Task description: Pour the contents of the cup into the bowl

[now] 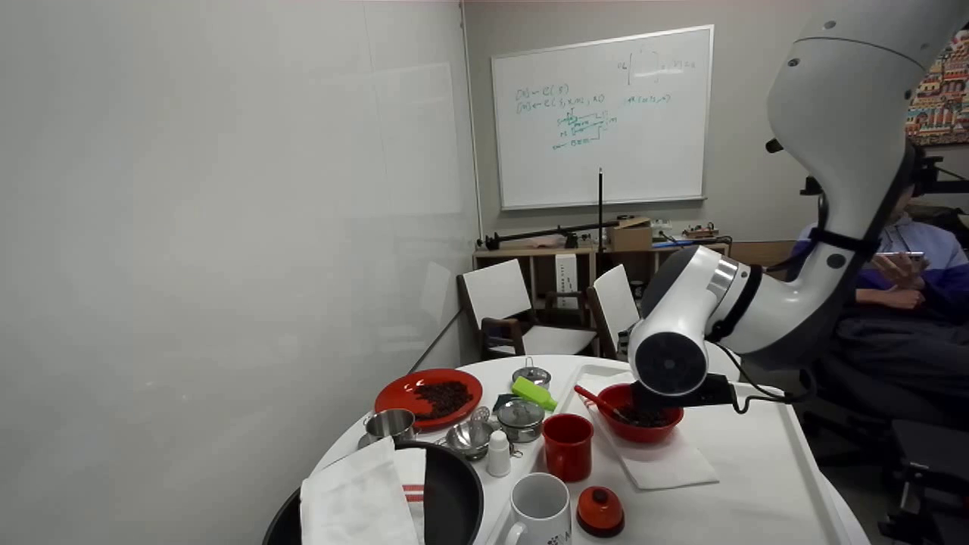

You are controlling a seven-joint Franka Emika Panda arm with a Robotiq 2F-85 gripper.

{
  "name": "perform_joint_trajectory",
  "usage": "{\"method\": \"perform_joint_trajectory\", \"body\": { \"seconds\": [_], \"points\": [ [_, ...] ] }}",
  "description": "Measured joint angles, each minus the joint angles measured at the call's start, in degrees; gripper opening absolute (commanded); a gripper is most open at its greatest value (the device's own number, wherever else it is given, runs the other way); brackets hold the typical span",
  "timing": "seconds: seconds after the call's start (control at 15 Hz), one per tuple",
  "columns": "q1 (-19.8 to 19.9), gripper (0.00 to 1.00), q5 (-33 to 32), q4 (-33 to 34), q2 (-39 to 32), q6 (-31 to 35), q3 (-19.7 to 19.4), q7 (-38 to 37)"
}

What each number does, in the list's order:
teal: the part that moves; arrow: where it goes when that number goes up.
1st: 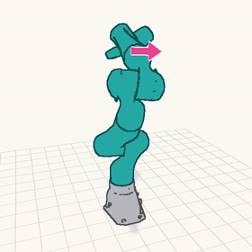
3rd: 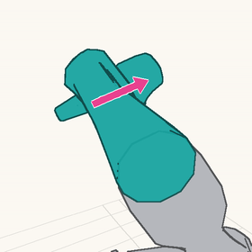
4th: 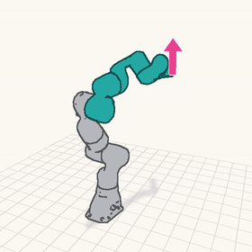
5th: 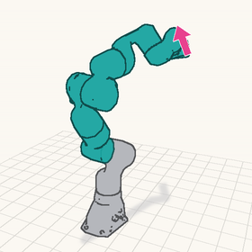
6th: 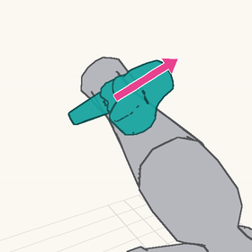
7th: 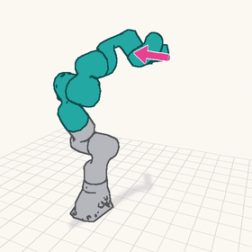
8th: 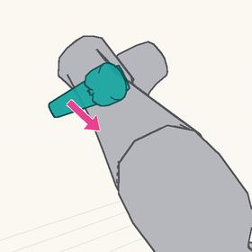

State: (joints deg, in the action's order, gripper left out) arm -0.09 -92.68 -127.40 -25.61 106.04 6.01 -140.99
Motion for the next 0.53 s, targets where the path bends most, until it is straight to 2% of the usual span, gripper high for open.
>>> {"method": "perform_joint_trajectory", "body": {
  "seconds": [0.2,0.53],
  "points": [
    [1.6,0.07,4.2,0.1,2.3,6.9,0.0,2.6],
    [5.0,0.07,14.1,-1.7,11.2,23.8,-0.8,12.0]
  ]
}}
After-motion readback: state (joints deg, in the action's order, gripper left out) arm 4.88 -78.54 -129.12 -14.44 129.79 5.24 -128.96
